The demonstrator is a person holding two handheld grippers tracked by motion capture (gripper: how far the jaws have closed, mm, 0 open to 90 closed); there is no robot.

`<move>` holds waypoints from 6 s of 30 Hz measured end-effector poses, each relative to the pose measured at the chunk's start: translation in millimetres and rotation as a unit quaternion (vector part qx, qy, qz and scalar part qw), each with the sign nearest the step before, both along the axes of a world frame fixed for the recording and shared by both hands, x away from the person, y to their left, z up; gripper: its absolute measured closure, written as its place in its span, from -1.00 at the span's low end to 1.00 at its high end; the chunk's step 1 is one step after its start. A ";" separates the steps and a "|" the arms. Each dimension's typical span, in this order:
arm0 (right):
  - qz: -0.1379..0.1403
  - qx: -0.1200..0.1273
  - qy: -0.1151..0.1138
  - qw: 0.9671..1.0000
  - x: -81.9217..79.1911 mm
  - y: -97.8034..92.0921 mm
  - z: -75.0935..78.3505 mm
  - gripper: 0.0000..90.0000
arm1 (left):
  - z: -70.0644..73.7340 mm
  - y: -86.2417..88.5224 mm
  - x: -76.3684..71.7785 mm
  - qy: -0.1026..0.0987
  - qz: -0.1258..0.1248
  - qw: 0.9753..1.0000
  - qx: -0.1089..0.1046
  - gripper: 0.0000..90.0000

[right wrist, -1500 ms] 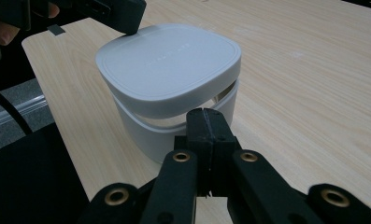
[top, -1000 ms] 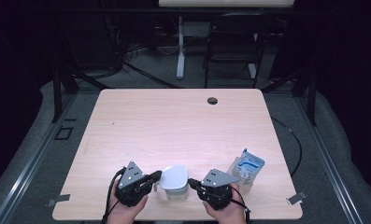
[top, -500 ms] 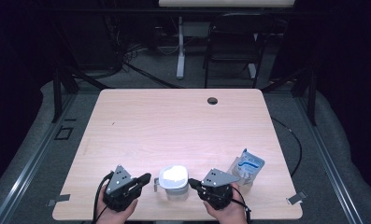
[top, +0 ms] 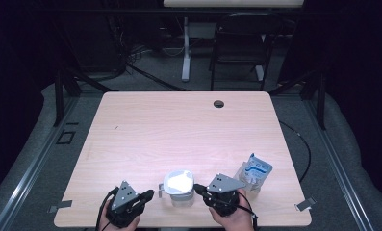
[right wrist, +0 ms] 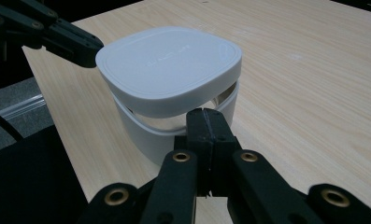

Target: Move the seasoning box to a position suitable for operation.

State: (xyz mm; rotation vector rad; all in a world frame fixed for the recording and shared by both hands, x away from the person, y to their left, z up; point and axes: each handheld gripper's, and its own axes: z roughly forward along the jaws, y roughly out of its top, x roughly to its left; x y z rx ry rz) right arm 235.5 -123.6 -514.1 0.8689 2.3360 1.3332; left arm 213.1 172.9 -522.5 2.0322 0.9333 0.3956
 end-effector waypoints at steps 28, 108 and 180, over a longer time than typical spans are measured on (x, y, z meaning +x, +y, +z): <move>0.002 0.003 -0.005 1.000 -1.6 5.4 6.1 1.00 | -17.1 -12.5 13.2 0.008 0.000 1.000 0.024 0.92; -0.021 0.037 -0.016 0.999 -14.0 -31.6 35.1 0.30 | -16.9 16.3 12.7 0.002 0.034 0.999 -0.013 0.45; -0.174 -0.009 0.005 0.985 5.2 -149.5 -39.4 -0.25 | -17.7 36.5 14.6 0.000 0.077 0.997 -0.028 0.25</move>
